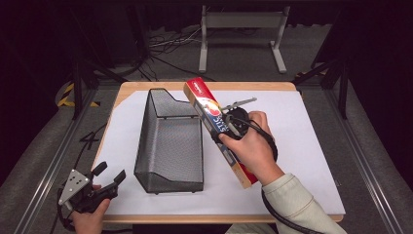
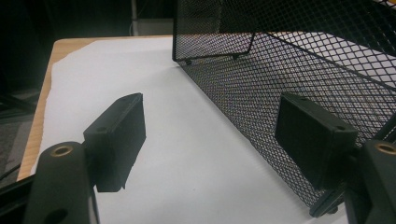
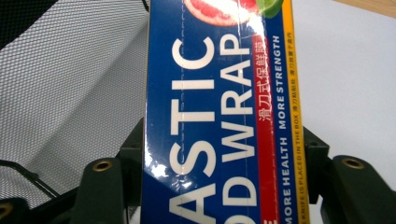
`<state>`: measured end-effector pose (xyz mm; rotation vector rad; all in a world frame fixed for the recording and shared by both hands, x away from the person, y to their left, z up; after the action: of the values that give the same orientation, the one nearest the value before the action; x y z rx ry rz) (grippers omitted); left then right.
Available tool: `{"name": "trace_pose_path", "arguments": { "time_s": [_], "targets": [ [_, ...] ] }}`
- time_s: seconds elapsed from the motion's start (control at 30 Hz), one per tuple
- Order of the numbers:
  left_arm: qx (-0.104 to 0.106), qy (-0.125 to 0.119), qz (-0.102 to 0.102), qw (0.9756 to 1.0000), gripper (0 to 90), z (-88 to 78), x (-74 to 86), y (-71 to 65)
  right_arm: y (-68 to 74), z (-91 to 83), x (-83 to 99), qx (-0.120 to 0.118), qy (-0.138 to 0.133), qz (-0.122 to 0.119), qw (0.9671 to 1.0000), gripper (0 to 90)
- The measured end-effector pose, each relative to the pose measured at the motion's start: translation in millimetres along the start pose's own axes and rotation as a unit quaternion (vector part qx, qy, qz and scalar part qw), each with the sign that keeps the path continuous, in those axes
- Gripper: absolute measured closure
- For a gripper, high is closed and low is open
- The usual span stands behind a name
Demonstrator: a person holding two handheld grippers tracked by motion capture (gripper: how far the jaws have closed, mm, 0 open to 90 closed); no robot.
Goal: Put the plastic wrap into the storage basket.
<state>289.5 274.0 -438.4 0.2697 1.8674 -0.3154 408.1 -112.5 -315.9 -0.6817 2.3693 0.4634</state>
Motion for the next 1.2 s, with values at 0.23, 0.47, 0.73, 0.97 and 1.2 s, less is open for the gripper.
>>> {"name": "trace_pose_path", "arguments": {
  "time_s": [0.23, 0.47, 0.73, 0.97, 1.2],
  "targets": [
    [0.001, 0.001, 0.000, 1.0000, 25.2, -0.2, 0.0, 0.5, 18.3, 9.9, -9.2, -0.009, 0.001, -0.011, 0.9999, 40.2],
    [0.001, 0.002, -0.002, 1.0000, 25.2, 1.6, 0.6, -0.9, 32.6, 19.2, -14.6, -0.016, 0.005, -0.007, 0.9998, 40.2],
    [0.001, 0.005, -0.001, 1.0000, 25.2, 3.1, 1.2, -0.3, 48.5, 31.8, -17.7, -0.028, 0.017, -0.013, 0.9994, 40.1],
    [0.001, 0.004, 0.000, 1.0000, 25.2, 3.2, 1.0, -1.0, 57.8, 47.3, -18.0, -0.031, 0.027, -0.034, 0.9986, 40.1],
    [0.001, 0.004, 0.000, 1.0000, 25.2, 3.5, 1.2, -0.7, 60.1, 62.2, -17.7, -0.038, 0.048, -0.020, 0.9979, 40.0]
  ]
}}
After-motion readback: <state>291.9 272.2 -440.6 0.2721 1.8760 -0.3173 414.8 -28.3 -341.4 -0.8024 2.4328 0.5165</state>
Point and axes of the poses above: each handheld gripper's, and its own axes: z roughly forward along the jaws, x roughly out of its underside, y roughly to its left, the point moved 2 cm from there along z, roughly forward along the jaws, and after that the axes turned 7 degrees about -x, right-handed, at the moved point
